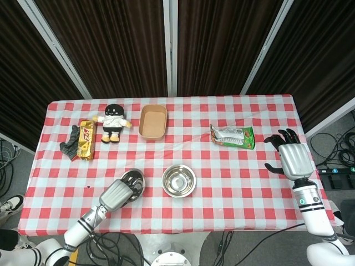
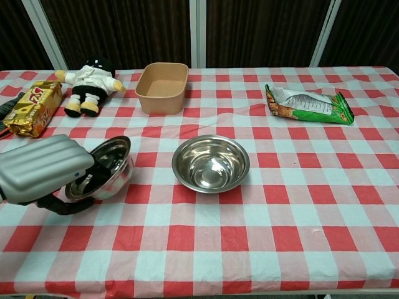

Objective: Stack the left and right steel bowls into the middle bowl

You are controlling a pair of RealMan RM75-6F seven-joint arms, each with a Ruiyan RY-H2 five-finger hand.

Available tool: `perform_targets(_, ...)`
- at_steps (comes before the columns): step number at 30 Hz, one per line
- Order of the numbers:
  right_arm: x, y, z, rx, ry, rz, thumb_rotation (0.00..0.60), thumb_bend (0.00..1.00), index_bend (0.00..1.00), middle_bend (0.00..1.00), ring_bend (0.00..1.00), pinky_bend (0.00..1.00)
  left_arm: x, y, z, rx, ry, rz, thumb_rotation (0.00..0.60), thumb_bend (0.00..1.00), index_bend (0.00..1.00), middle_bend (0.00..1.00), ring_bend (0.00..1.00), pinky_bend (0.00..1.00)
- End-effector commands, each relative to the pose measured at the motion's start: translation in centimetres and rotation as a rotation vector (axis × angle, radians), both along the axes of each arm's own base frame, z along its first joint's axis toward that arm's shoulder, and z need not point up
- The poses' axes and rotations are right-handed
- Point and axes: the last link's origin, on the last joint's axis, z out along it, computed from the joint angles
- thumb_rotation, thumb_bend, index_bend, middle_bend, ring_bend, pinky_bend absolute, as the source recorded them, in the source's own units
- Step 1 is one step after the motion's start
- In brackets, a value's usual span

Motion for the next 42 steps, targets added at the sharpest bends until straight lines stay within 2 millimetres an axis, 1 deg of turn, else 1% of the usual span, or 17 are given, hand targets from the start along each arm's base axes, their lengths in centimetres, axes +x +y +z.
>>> perform_targets(1,0.0,0.0,0.0,0.000,-0.001,-0.001,0.600,0.08,0.31,0.29,0.13,0.10,0.1,0.0,0.0,-0.001,0.000,-0.001,0.600,0.40,0.68,0.70,0.61,0.67)
perform_targets(8,-0.2,-0.1,0.1,-0.005,-0.007,-0.004,0.600,0.08,0.31,0.29,0.13,0.11,0.7,0.3,0.4,0.011,-0.010,-0.019,0.600,0.40,0.68,0.70,0.61,0.67)
perform_targets(17,-0.2,0.0,0.6,-0.022,-0.025,0.002,0.600,0.08,0.31,0.30,0.13,0.11,2.3,1.4,1.4,0.047,-0.010,-0.056,0.600,0.41,0.69,0.72,0.63,0.69)
perform_targets(20,-0.1,0.0,0.9,-0.039,-0.040,0.008,0.600,0.08,0.31,0.30,0.13,0.11,3.6,1.6,1.2,0.042,-0.008,-0.090,0.600,0.41,0.69,0.72,0.63,0.69)
perform_targets(25,-0.3,0.0,1.6,-0.085,-0.083,0.013,0.600,0.08,0.31,0.30,0.14,0.11,7.2,2.5,0.5,0.035,-0.004,-0.177,0.600,0.41,0.69,0.72,0.63,0.69)
perform_targets(27,-0.5,0.0,2.0,-0.108,-0.102,0.011,0.600,0.08,0.31,0.30,0.14,0.11,8.9,2.9,0.0,0.035,-0.004,-0.210,0.600,0.41,0.69,0.72,0.63,0.69)
perform_targets(30,-0.6,0.0,2.5,-0.138,-0.134,0.018,0.600,0.08,0.31,0.30,0.14,0.11,10.6,3.8,-1.1,0.031,0.015,-0.245,0.600,0.41,0.69,0.72,0.63,0.69)
perform_targets(33,-0.8,0.2,3.0,-0.160,-0.157,0.024,0.600,0.08,0.31,0.30,0.14,0.11,11.9,4.2,-2.2,0.028,0.031,-0.273,0.600,0.41,0.69,0.72,0.63,0.69)
perform_targets(37,-1.1,0.3,3.5,-0.179,-0.176,0.030,0.600,0.08,0.31,0.30,0.14,0.11,13.4,4.3,-3.1,0.034,0.025,-0.296,0.600,0.41,0.69,0.72,0.63,0.69)
perform_targets(39,-1.2,0.3,3.6,-0.185,-0.185,0.030,0.600,0.08,0.31,0.30,0.14,0.11,13.9,4.6,-3.4,0.048,0.027,-0.306,0.600,0.41,0.69,0.72,0.63,0.69)
perform_targets(42,-1.3,0.4,3.7,-0.187,-0.188,0.030,0.600,0.08,0.31,0.30,0.14,0.11,14.1,5.1,-3.6,0.059,0.035,-0.313,0.600,0.41,0.69,0.72,0.63,0.69)
